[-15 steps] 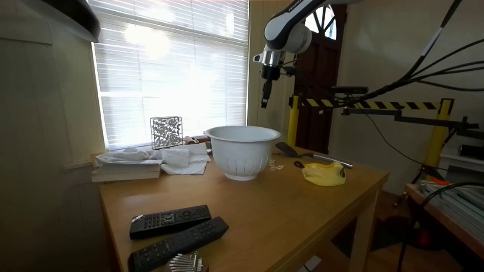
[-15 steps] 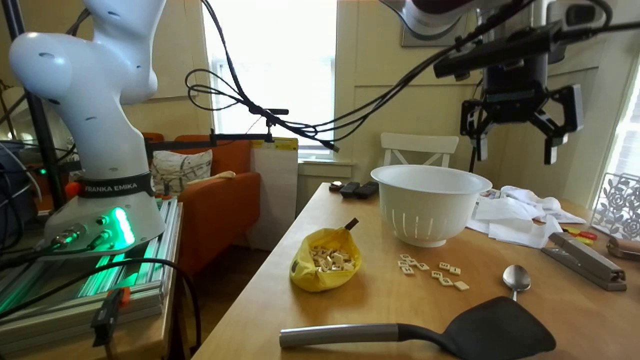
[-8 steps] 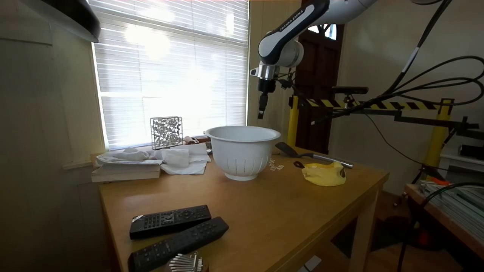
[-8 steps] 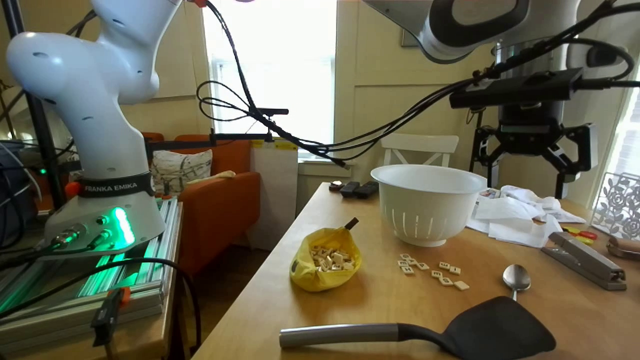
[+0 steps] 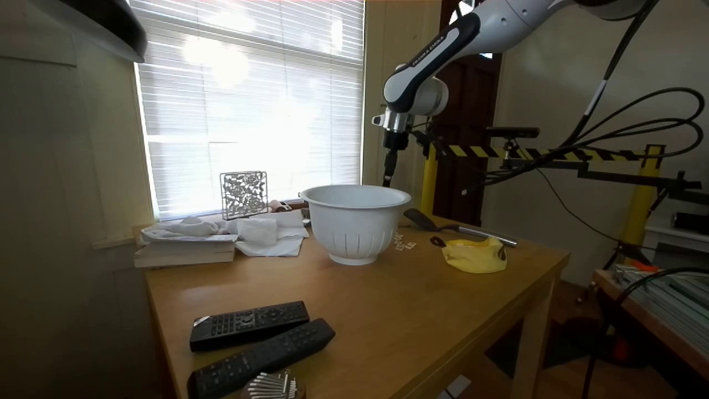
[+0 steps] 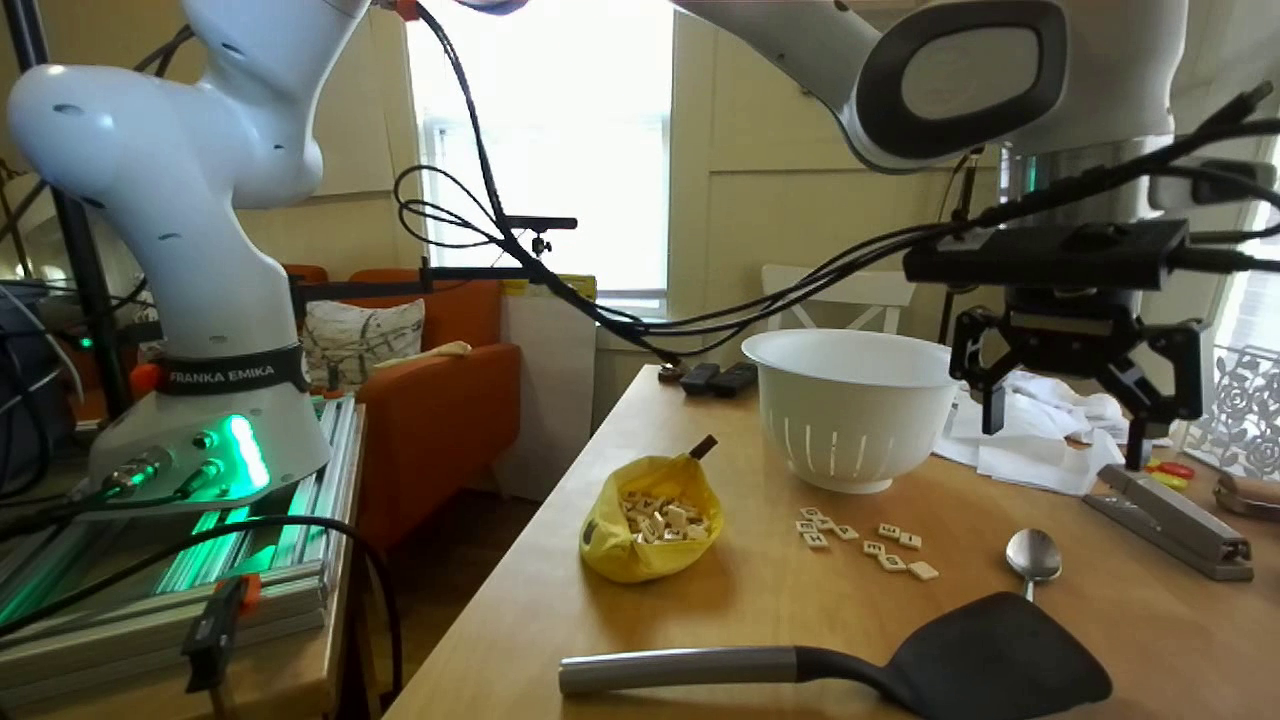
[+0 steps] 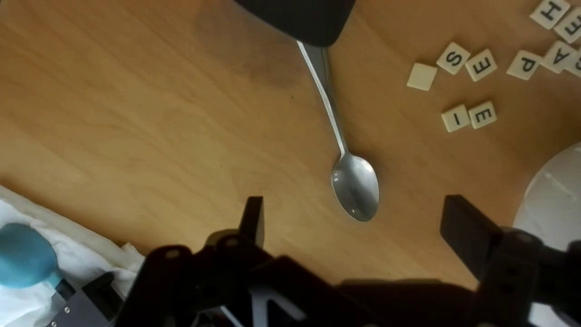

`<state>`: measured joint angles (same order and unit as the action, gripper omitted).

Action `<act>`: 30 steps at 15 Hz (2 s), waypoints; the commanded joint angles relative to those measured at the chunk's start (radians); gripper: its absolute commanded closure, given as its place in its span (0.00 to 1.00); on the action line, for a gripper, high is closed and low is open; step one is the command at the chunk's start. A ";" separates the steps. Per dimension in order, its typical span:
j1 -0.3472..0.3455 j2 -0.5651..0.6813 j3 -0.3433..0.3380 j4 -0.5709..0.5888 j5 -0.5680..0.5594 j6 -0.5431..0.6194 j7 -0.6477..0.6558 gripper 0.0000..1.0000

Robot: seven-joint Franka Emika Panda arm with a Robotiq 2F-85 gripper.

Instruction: Put the silver spoon in the white colander.

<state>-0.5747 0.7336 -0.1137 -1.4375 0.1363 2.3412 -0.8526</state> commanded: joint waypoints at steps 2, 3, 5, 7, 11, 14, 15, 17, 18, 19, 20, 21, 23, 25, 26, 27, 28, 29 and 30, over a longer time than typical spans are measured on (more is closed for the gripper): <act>-0.103 0.067 0.094 0.019 0.054 0.008 -0.135 0.00; -0.120 0.078 0.114 0.021 0.060 0.001 -0.171 0.00; -0.144 0.091 0.150 0.015 0.061 0.001 -0.246 0.00; -0.152 0.100 0.173 0.004 0.058 0.020 -0.303 0.00; -0.144 0.117 0.188 -0.018 0.047 0.093 -0.395 0.00; -0.137 0.154 0.174 0.013 0.035 0.104 -0.411 0.00; -0.138 0.162 0.172 0.020 0.035 0.109 -0.413 0.00; -0.139 0.184 0.164 0.043 0.034 0.101 -0.402 0.00; -0.139 0.191 0.159 0.049 0.034 0.095 -0.394 0.01; -0.139 0.197 0.156 0.055 0.034 0.088 -0.388 0.09; -0.139 0.202 0.152 0.061 0.032 0.086 -0.386 0.24; -0.139 0.207 0.148 0.066 0.030 0.084 -0.383 0.32; -0.139 0.216 0.143 0.077 0.028 0.081 -0.379 0.47; -0.139 0.225 0.139 0.088 0.027 0.075 -0.373 0.57; -0.139 0.230 0.137 0.096 0.026 0.070 -0.371 0.58; -0.139 0.234 0.136 0.102 0.025 0.065 -0.368 0.57; -0.138 0.240 0.134 0.111 0.023 0.060 -0.368 0.58; -0.137 0.246 0.135 0.124 0.021 0.052 -0.370 0.51; -0.136 0.248 0.137 0.131 0.021 0.051 -0.372 0.51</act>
<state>-0.7119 0.9474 0.0237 -1.3729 0.1659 2.4249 -1.2289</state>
